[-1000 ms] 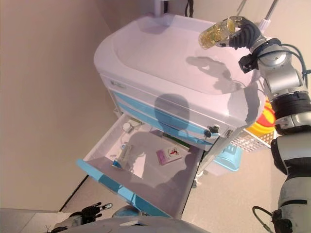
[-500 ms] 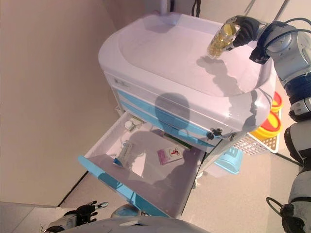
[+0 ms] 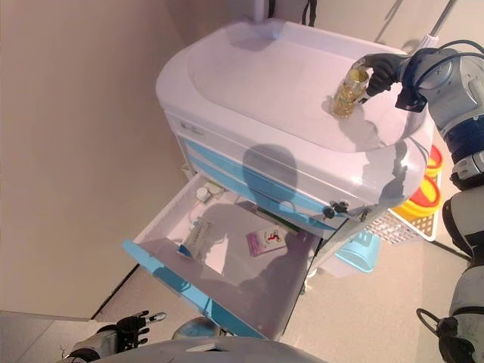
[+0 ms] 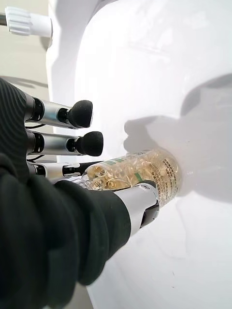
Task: Open the drawer and pick up the medicine
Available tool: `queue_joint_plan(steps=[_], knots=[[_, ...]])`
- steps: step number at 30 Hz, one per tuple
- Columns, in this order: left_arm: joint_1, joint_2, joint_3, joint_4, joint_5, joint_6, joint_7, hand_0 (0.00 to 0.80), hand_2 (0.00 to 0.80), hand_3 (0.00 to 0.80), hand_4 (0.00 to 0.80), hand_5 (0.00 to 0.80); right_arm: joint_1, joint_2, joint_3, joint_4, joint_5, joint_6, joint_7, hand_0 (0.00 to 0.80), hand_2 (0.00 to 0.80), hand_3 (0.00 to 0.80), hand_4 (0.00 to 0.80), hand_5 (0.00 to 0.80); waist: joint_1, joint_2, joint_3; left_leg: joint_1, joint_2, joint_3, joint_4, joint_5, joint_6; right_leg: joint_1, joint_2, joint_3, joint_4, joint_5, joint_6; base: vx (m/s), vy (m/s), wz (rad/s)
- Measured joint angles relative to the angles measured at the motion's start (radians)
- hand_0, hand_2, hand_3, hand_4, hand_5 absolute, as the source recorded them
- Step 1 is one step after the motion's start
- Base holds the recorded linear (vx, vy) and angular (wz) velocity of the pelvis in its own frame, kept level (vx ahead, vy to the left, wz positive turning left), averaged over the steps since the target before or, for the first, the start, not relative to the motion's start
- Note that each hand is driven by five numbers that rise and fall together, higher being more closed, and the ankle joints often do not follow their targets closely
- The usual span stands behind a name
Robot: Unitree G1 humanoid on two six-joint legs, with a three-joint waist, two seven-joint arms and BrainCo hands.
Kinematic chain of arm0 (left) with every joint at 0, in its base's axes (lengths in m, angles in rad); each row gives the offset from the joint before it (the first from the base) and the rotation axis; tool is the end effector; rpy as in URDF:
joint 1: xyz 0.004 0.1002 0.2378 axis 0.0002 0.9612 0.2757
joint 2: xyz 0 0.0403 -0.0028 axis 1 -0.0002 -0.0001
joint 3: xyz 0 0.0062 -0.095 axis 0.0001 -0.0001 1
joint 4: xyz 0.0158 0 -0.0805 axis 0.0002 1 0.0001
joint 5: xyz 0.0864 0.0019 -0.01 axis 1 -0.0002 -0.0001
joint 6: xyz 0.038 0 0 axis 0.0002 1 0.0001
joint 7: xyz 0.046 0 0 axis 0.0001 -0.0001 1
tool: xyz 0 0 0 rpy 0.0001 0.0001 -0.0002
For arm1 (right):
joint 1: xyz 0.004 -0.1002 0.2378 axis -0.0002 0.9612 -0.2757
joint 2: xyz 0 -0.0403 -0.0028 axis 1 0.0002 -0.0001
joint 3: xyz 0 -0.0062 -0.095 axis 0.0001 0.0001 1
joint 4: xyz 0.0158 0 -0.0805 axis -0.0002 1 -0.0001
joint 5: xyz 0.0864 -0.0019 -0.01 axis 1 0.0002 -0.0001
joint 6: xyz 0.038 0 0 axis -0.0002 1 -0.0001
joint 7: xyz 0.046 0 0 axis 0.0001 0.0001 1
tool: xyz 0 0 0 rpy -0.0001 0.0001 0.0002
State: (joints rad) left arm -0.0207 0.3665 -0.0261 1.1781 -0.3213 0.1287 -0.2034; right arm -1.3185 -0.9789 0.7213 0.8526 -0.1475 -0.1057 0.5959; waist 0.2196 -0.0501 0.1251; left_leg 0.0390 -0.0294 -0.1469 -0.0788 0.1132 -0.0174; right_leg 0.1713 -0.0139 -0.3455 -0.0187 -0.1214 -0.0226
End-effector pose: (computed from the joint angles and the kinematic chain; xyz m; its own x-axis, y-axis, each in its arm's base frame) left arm 0.0777 0.2657 -0.0780 0.3335 0.1036 -0.9370 -0.2027 0.9786 0.0361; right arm 0.3149 -0.2671 0.3031 0.9558 0.1379 -0.2596 -0.2792 0.1497 -0.9485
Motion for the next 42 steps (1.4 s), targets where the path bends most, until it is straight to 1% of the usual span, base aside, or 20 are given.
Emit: queue_joint_plan(steps=[4, 5, 6, 9, 15, 20, 22, 27, 30, 33, 37, 38, 39, 41, 42], knots=[[0.0, 0.001, 0.0, 0.0, 0.0, 0.0, 0.0, 0.0, 0.0, 0.0, 0.0, 0.0, 0.0, 0.0, -0.001, 0.01, -0.004, -0.006, 0.007, 0.8, 0.8, 0.8, 0.8, 0.8, 0.0, -0.004, 0.0, 0.0, -0.004, -0.001, 0.0, 0.0, 0.0, 0.001, 0.0, 0.0, -0.001, 0.0, 0.0, 0.0, 0.0, 0.0], [0.0, 0.001, 0.0, 0.0, 0.0, 0.0, 0.0, 0.0, 0.0, 0.0, 0.0, 0.0, 0.0, 0.0, -0.002, 0.011, -0.009, -0.009, 0.007, 0.618, 0.618, 0.618, 0.618, 0.618, 0.0, -0.004, 0.0, 0.0, -0.004, -0.001, 0.0, 0.0, 0.0, 0.001, -0.001, 0.0, -0.001, 0.0, 0.0, 0.0, 0.0, 0.0], [0.0, 0.001, 0.0, 0.0, 0.0, 0.0, 0.0, 0.0, 0.0, 0.0, 0.0, 0.0, -0.001, 0.0, -0.003, 0.012, -0.013, -0.013, 0.009, 0.0, 0.0, 0.0, 0.0, 0.0, 0.0, -0.004, 0.0, 0.0, -0.004, -0.001, 0.0, 0.0, 0.0, 0.002, -0.001, 0.0, -0.001, 0.0, 0.0, 0.0, 0.0, 0.0], [-0.001, 0.002, 0.0, 0.0, 0.0, 0.0, -0.001, 0.0, 0.0, 0.0, 0.0, 0.0, -0.002, 0.0, -0.004, 0.026, -0.021, -0.032, 0.027, 0.0, 0.0, 0.0, 0.0, 0.0, 0.0, -0.004, 0.0, 0.0, -0.004, -0.001, 0.0, 0.0, 0.0, 0.002, -0.001, 0.0, -0.002, 0.0, 0.0, 0.0, 0.0, 0.0], [-0.002, 0.006, -0.001, 0.0, 0.0, 0.0, -0.005, 0.0, 0.0, 0.0, 0.0, 0.0, -0.002, 0.0, 0.0, 0.036, -0.015, -0.035, 0.02, 0.0, 0.0, 0.0, 0.0, 0.0, -0.001, -0.004, 0.0, 0.0, -0.005, -0.002, 0.0, 0.0, 0.0, 0.002, -0.001, 0.0, -0.002, 0.0, 0.0, 0.0, 0.0, 0.0], [-0.001, 0.006, -0.001, 0.0, 0.0, 0.0, -0.016, 0.0, 0.0, 0.0, 0.0, 0.0, -0.002, -0.004, -0.003, 0.027, 0.042, -0.037, -0.07, 0.0, 0.0, 0.0, 0.0, 0.0, -0.002, -0.004, 0.0, 0.0, -0.005, -0.002, 0.0, 0.0, 0.0, 0.002, -0.002, 0.0, -0.002, 0.0, 0.0, 0.0, 0.0, 0.0], [-0.002, 0.006, -0.001, 0.0, 0.0, -0.001, -0.02, 0.0, 0.0, 0.0, 0.0, 0.0, -0.002, -0.017, -0.005, 0.019, 0.058, -0.036, -0.097, 0.0, 0.0, 0.0, 0.0, 0.0, -0.002, -0.004, 0.0, 0.0, -0.005, -0.002, 0.0, 0.0, 0.0, 0.002, -0.003, 0.0, -0.002, 0.0, 0.0, 0.0, 0.0, 0.0], [0.001, 0.01, -0.001, 0.001, 0.001, -0.002, -0.023, 0.0, 0.0, 0.0, 0.0, 0.0, -0.003, -0.075, -0.01, -0.027, 0.15, -0.026, -0.14, 0.0, 0.0, 0.0, 0.0, 0.0, -0.003, -0.006, 0.001, 0.0, -0.006, 0.0, -0.001, 0.0, 0.0, 0.001, -0.006, 0.002, -0.002, 0.0, 0.0, 0.0, 0.0, 0.0], [-0.001, 0.023, -0.001, 0.001, 0.002, -0.008, -0.031, 0.0, 0.0, 0.0, 0.0, 0.0, -0.004, -0.115, -0.01, -0.052, 0.201, -0.023, -0.163, 0.0, 0.0, 0.0, 0.0, 0.0, -0.012, -0.008, 0.012, 0.0, -0.005, 0.004, -0.001, 0.0, 0.0, -0.002, -0.006, 0.006, 0.001, 0.0, 0.0, -0.029, -0.011, -0.04], [0.003, 0.038, 0.0, 0.006, 0.007, -0.024, -0.04, 0.0, 0.0, 0.0, 0.0, 0.0, -0.004, -0.151, -0.018, -0.076, 0.268, -0.018, -0.198, 0.0, 0.0, 0.0, 0.0, 0.0, -0.023, -0.009, 0.018, 0.0, -0.004, 0.011, -0.001, 0.0, 0.001, -0.006, -0.007, 0.014, 0.002, 0.0, 0.001, -0.026, -0.009, -0.06], [0.001, 0.046, 0.0, 0.014, 0.009, -0.04, -0.048, 0.0, 0.0, 0.0, 0.0, 0.0, -0.005, -0.184, -0.085, -0.123, 0.386, 0.011, -0.236, 0.0, 0.0, 0.0, 0.0, 0.0, -0.041, -0.009, 0.019, 0.004, -0.004, 0.027, -0.006, 0.0, 0.001, -0.008, -0.008, 0.034, 0.002, 0.001, 0.002, -0.027, -0.011, -0.1], [0.001, 0.046, 0.0, 0.015, 0.01, -0.049, -0.05, 0.0, 0.0, 0.0, 0.0, 0.0, -0.006, -0.189, -0.1, -0.13, 0.416, 0.02, -0.248, 0.0, 0.0, 0.0, 0.0, 0.0, -0.052, -0.009, 0.019, 0.006, -0.004, 0.028, -0.008, 0.0, 0.001, -0.008, -0.008, 0.035, 0.002, 0.001, 0.002, -0.04, -0.018, -0.04], [0.001, 0.046, 0.001, 0.017, 0.01, -0.055, -0.053, 0.0, 0.0, 0.0, 0.0, 0.0, -0.005, -0.191, -0.122, -0.132, 0.464, 0.03, -0.258, 0.0, 0.0, 0.0, 0.0, 0.0, -0.062, -0.009, 0.02, 0.007, -0.004, 0.032, -0.008, 0.0, 0.001, -0.01, -0.008, 0.04, 0.002, 0.001, 0.003, -0.045, -0.014, -0.09], [0.001, 0.046, 0.001, 0.023, 0.011, -0.069, -0.061, 0.0, 0.0, 0.0, 0.0, 0.0, -0.002, -0.191, -0.193, -0.139, 0.605, 0.063, -0.296, 0.0, 0.0, 0.0, 0.0, 0.0, -0.072, -0.009, 0.021, 0.007, -0.002, 0.053, -0.008, 0.0, 0.001, -0.016, -0.008, 0.058, 0.002, 0.003, 0.005, -0.035, -0.006, -0.19], [0.001, 0.046, 0.0, 0.025, 0.015, -0.072, -0.063, 0.0, 0.0, 0.0, 0.0, 0.0, 0.017, -0.191, -0.251, -0.157, 0.696, 0.076, -0.335, 0.0, 0.0, 0.0, 0.0, 0.0, -0.076, -0.009, 0.021, 0.007, -0.001, 0.064, -0.009, -0.002, 0.004, -0.021, -0.008, 0.067, 0.004, 0.003, 0.005, -0.027, 0.003, -0.24]])
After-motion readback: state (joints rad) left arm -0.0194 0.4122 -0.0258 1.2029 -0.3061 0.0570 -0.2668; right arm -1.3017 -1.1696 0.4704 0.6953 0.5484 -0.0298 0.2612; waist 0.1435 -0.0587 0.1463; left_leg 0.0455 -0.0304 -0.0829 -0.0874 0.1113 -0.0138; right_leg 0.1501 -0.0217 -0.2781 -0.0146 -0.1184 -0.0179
